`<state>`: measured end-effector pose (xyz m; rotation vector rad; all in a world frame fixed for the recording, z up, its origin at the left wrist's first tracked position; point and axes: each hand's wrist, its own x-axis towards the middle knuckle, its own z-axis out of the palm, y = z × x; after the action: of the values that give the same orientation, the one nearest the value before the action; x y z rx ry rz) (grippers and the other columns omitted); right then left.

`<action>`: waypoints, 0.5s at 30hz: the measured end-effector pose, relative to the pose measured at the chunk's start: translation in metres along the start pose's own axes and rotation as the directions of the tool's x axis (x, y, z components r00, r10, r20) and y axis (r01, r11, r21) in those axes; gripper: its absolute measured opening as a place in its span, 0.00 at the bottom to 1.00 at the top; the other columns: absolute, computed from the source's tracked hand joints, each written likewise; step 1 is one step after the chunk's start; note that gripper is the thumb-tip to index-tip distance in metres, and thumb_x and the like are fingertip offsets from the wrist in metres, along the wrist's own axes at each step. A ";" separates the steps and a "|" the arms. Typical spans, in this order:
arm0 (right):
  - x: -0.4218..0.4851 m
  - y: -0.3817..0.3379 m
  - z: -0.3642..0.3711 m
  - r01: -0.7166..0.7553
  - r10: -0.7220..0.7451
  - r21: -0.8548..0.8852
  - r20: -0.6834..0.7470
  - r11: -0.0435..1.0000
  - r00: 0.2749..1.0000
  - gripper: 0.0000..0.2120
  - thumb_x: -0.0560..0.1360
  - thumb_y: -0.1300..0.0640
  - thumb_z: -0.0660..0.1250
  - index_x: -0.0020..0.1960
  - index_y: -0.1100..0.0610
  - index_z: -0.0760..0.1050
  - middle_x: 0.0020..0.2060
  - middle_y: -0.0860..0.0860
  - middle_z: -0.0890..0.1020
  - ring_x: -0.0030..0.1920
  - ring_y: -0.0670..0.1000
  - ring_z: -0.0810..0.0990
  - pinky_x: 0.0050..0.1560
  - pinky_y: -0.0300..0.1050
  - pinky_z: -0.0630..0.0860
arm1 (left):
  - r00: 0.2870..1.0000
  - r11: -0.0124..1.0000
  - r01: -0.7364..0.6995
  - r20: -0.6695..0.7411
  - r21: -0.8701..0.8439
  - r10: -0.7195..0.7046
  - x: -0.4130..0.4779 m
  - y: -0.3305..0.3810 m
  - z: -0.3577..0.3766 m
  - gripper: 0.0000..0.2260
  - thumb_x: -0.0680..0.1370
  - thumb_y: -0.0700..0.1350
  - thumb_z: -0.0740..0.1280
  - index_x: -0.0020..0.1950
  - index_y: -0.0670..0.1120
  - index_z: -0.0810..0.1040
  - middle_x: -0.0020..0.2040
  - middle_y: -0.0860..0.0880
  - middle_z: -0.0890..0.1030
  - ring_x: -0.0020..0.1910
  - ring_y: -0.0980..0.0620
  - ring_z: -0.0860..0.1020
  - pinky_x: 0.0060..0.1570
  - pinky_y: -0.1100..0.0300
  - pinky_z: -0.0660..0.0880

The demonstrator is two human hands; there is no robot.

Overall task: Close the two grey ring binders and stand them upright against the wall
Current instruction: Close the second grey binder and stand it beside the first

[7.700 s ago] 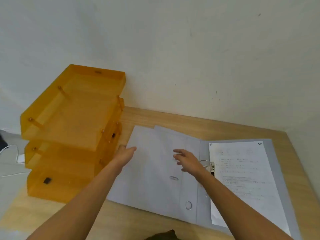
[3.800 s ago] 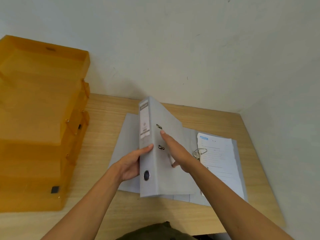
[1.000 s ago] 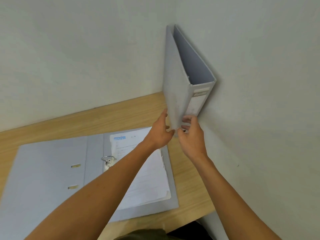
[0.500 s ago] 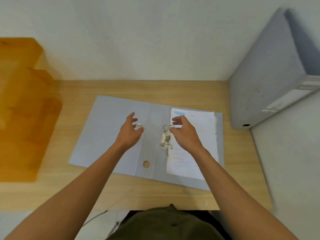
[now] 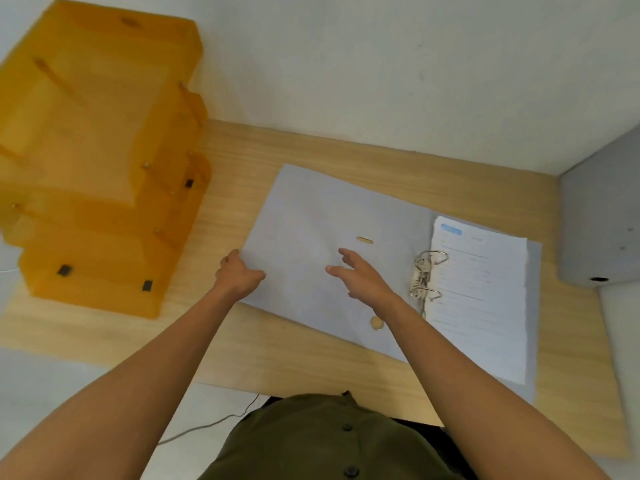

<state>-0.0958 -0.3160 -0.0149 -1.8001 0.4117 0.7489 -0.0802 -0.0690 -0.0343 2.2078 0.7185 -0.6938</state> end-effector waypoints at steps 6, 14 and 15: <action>0.011 0.008 0.040 -0.059 0.058 -0.032 -0.019 0.998 0.998 0.36 0.77 0.38 0.64 0.81 0.45 0.57 0.81 0.48 0.61 0.80 0.52 0.60 0.75 0.51 0.60 | 0.998 1.000 -0.023 0.055 -0.002 0.023 0.021 -0.024 -0.024 0.37 0.75 0.53 0.74 0.79 0.41 0.65 0.75 0.40 0.71 0.71 0.37 0.73 0.66 0.46 0.73; 0.012 -0.026 0.045 -0.057 0.058 0.071 -0.019 0.996 0.998 0.35 0.78 0.32 0.57 0.82 0.42 0.55 0.82 0.42 0.56 0.81 0.50 0.55 0.78 0.60 0.57 | 0.928 0.905 -0.172 0.243 -0.389 0.281 0.018 -0.006 -0.054 0.06 0.78 0.53 0.72 0.53 0.53 0.82 0.52 0.52 0.88 0.51 0.48 0.87 0.44 0.56 0.83; 0.012 -0.032 0.045 -0.044 0.046 0.093 -0.021 0.995 0.999 0.35 0.78 0.32 0.56 0.82 0.43 0.55 0.81 0.42 0.56 0.81 0.50 0.55 0.78 0.60 0.57 | 0.929 0.900 -0.189 0.225 -0.392 0.292 0.015 0.002 -0.060 0.07 0.78 0.53 0.72 0.54 0.52 0.82 0.51 0.52 0.88 0.51 0.47 0.87 0.45 0.55 0.83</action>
<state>-0.0805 -0.2614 -0.0092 -1.7189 0.4957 0.7293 -0.0522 -0.0209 -0.0068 1.7721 0.3795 -0.6650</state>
